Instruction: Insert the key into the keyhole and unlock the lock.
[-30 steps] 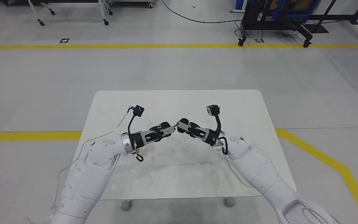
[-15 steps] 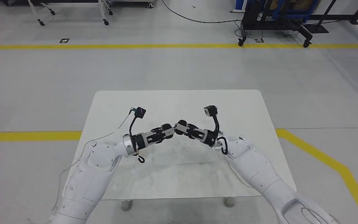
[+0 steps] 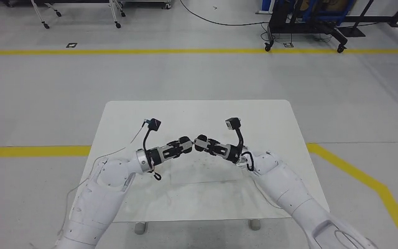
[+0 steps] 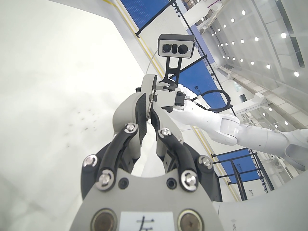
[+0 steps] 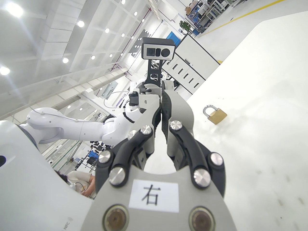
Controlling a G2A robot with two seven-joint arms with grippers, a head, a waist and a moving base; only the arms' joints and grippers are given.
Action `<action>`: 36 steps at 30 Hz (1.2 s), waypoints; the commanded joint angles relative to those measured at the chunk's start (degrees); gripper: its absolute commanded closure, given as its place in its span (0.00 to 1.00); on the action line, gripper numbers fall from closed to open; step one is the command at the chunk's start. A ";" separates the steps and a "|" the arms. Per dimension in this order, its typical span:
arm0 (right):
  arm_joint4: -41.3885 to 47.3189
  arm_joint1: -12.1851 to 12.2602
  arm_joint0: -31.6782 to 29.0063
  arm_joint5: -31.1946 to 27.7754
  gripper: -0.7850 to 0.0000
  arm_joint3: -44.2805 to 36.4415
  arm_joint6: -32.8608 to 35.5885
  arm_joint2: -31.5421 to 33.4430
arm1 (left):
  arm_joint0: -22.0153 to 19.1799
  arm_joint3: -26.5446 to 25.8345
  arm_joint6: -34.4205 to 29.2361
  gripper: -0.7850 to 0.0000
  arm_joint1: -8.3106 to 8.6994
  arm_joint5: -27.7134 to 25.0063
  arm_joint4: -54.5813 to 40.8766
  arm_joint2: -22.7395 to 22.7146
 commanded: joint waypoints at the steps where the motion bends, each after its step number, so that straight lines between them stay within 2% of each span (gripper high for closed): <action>1: 0.32 -0.01 -0.02 0.19 1.00 -0.01 0.45 -0.01 | 0.09 0.09 0.32 1.00 0.06 -0.16 -0.19 -0.14; 4: 0.84 -0.03 0.00 0.25 0.98 -0.08 1.23 -0.05 | 0.19 0.22 0.55 1.00 0.17 -0.26 -0.43 -0.34; 5: 1.11 -0.04 -0.03 0.29 0.90 -0.11 1.51 -0.08 | 0.21 0.23 0.66 1.00 0.20 -0.32 -0.48 -0.42; 8: 1.56 -0.05 0.00 0.40 0.80 -0.11 2.19 -0.06 | 0.38 0.22 1.02 1.00 0.30 -0.63 -0.73 -0.62; 11: 2.19 -0.06 -0.01 0.59 0.80 -0.13 2.84 -0.03 | 0.54 0.20 1.26 1.00 0.39 -0.92 -1.19 -0.81; 14: 2.72 -0.06 0.03 0.95 0.66 -0.03 3.61 -0.01 | 0.63 0.21 1.31 1.00 0.49 -1.10 -1.44 -0.99; 15: 2.75 -0.04 0.07 1.14 0.65 0.01 3.99 -0.01 | 0.64 0.18 1.22 1.00 0.53 -1.16 -1.44 -1.04; 20: 2.92 0.23 0.23 2.17 0.68 0.69 6.33 0.29 | 0.68 -0.15 -0.31 1.00 0.87 -2.00 -1.32 -1.51; 23: 2.37 0.55 0.55 3.47 0.66 1.20 8.85 0.42 | 0.29 -0.28 -3.07 1.00 1.16 -2.57 -0.74 -1.52; 26: 3.46 0.80 0.45 3.63 0.74 1.17 10.24 0.95 | -0.04 -0.36 -4.98 1.00 1.41 -3.36 0.24 -1.40; 34: 5.67 1.17 0.01 4.39 0.86 0.34 13.88 1.33 | -0.55 -0.36 -6.74 1.00 1.72 -3.44 2.16 -0.09; 36: 5.94 1.14 -0.02 4.82 0.86 0.11 14.67 1.05 | -0.63 -0.25 -6.63 1.00 1.77 -3.44 2.37 0.13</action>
